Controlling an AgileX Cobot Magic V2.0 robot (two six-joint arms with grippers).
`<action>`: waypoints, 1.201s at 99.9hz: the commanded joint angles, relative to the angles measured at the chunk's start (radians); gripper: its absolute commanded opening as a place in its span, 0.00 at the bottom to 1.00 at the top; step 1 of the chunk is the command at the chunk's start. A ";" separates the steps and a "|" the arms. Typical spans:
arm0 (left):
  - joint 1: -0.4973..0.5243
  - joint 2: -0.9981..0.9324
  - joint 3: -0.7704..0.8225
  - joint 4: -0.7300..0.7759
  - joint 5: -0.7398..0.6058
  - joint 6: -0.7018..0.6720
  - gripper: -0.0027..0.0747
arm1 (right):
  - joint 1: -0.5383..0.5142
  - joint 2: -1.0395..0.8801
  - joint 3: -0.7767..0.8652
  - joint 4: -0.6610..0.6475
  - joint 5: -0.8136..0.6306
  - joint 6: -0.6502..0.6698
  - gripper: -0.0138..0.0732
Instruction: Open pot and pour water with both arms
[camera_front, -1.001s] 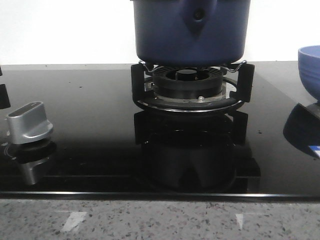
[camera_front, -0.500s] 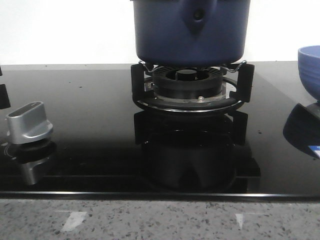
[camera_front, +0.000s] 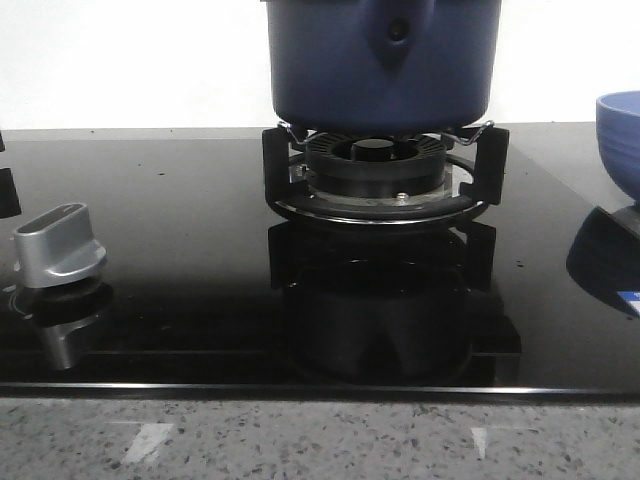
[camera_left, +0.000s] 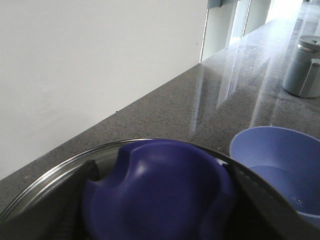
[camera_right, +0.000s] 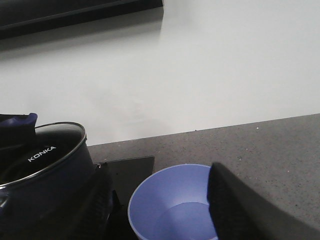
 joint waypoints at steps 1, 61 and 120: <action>-0.003 -0.044 -0.036 -0.073 0.059 -0.010 0.32 | -0.005 0.022 -0.029 -0.002 -0.073 -0.007 0.60; -0.003 -0.058 -0.085 -0.073 0.100 -0.069 0.32 | -0.005 0.022 -0.029 -0.002 -0.073 -0.007 0.60; -0.003 -0.088 -0.092 -0.073 0.099 -0.089 0.42 | -0.005 0.022 -0.029 0.000 -0.062 -0.007 0.60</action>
